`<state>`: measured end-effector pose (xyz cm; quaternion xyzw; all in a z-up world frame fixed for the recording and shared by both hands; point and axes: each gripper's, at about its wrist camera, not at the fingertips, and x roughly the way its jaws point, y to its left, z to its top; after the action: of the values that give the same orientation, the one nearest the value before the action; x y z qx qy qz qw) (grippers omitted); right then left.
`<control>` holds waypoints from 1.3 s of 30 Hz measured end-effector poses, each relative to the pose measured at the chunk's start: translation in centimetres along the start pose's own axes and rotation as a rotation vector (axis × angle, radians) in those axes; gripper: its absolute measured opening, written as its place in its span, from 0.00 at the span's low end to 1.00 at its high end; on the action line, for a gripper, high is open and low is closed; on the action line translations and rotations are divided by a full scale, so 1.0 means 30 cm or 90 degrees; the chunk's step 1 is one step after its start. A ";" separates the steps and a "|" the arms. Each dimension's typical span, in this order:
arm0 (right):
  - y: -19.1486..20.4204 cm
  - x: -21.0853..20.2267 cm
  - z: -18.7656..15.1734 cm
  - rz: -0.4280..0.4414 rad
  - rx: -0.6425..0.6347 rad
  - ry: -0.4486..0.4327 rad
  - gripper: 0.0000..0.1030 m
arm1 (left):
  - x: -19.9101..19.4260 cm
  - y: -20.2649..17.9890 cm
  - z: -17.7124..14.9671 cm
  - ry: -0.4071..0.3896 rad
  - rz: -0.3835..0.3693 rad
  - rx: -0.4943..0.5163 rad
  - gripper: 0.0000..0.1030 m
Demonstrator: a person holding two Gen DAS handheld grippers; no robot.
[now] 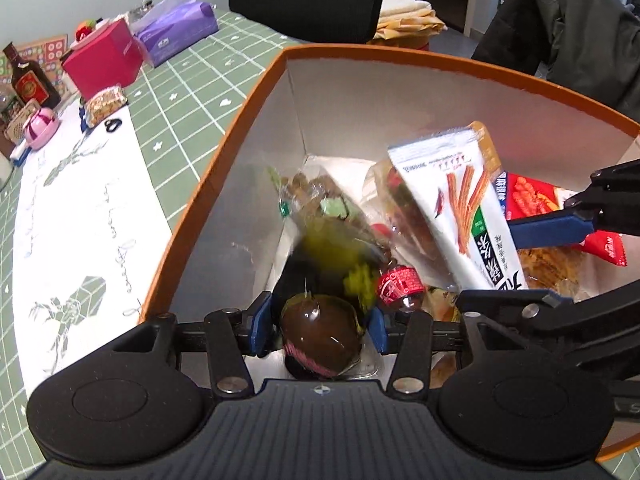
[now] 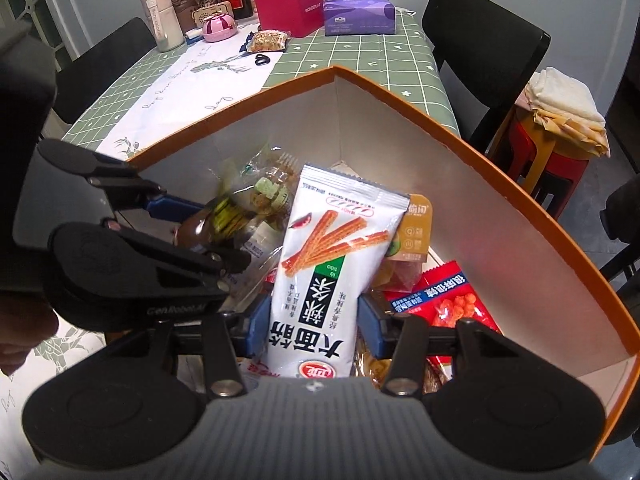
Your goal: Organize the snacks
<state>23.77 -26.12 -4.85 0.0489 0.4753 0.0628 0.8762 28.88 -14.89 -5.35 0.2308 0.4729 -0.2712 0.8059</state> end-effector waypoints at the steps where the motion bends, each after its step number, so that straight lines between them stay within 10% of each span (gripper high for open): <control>1: -0.002 0.003 0.000 0.002 0.000 0.002 0.46 | 0.002 0.001 -0.002 0.002 -0.004 -0.007 0.54; 19: -0.006 0.022 0.008 0.019 0.023 0.023 0.53 | -0.116 0.001 -0.020 -0.024 0.040 0.007 0.64; 39: -0.027 -0.304 -0.018 0.133 0.124 -0.138 0.53 | -0.402 -0.046 -0.088 -0.152 0.029 -0.039 0.78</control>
<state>18.45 -28.34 2.28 0.1892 0.3745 0.1017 0.9020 21.41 -11.62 4.02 0.1826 0.3767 -0.2637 0.8690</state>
